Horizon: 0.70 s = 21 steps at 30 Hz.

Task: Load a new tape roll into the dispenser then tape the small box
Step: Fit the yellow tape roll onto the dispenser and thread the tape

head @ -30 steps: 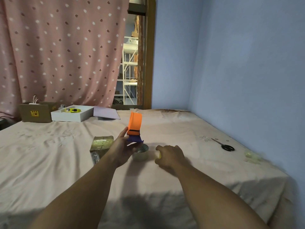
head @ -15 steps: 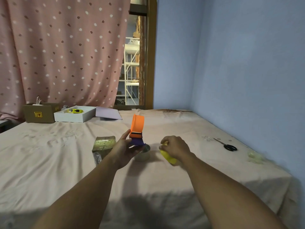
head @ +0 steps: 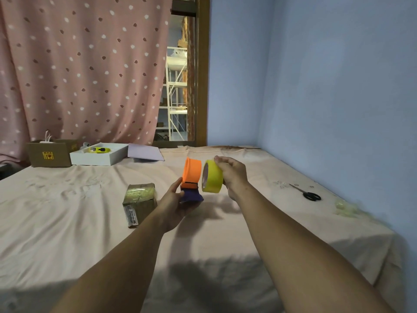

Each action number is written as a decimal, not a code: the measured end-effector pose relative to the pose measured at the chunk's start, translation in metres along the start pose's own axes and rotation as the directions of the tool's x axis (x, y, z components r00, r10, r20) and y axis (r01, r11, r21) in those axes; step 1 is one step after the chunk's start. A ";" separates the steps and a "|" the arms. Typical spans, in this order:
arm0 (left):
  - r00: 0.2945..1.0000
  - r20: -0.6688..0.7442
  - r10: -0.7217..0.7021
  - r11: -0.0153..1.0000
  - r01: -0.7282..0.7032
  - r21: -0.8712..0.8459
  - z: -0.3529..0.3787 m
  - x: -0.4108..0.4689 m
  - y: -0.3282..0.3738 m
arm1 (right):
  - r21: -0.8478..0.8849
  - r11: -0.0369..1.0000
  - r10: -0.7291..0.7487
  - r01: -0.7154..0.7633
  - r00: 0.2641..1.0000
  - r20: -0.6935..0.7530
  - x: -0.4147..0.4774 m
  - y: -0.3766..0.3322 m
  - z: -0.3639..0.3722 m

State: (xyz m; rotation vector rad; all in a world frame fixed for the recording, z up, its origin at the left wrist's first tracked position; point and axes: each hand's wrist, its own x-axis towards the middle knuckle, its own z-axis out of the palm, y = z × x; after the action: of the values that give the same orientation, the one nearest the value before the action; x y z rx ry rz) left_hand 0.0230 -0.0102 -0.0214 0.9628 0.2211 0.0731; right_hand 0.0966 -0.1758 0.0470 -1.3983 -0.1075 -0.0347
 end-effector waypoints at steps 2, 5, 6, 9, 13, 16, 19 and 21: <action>1.000 0.008 -0.004 1.000 0.004 0.019 -0.001 0.000 0.000 | 0.077 0.997 0.026 -0.026 1.000 0.001 -0.002 -0.004 0.006; 1.000 0.024 0.000 0.999 -0.001 0.052 0.001 0.001 0.000 | 0.115 0.993 0.037 -0.037 0.999 -0.002 0.001 -0.007 0.015; 1.000 0.026 0.006 0.998 -0.007 0.055 0.002 0.001 -0.001 | 0.116 0.993 0.031 -0.031 1.000 0.000 0.000 -0.008 0.017; 0.999 0.015 0.028 0.999 -0.029 0.024 0.004 0.000 -0.002 | 0.024 1.000 -0.013 0.013 1.000 0.020 -0.001 -0.003 0.024; 0.998 0.005 0.057 0.998 -0.057 0.032 0.010 -0.001 0.000 | -0.020 0.999 -0.044 0.044 0.999 -0.002 -0.004 0.000 0.029; 0.998 -0.017 0.062 0.996 -0.060 0.065 0.013 -0.005 0.005 | 0.055 0.998 -0.008 0.008 1.000 -0.003 -0.004 -0.001 0.033; 0.987 -0.098 0.124 0.976 -0.104 0.192 0.012 -0.006 0.005 | 0.077 0.997 -0.021 0.021 1.000 -0.002 -0.006 -0.004 0.040; 0.977 -0.119 0.178 0.958 -0.144 0.248 0.011 -0.006 0.004 | 0.084 0.996 -0.021 0.022 1.000 -0.017 -0.006 -0.005 0.043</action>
State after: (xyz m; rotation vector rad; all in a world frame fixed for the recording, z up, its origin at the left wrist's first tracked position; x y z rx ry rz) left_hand 0.0193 -0.0177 -0.0110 1.2163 0.2850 0.2705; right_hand 0.0878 -0.1342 0.0589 -1.3125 -0.1090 -0.0588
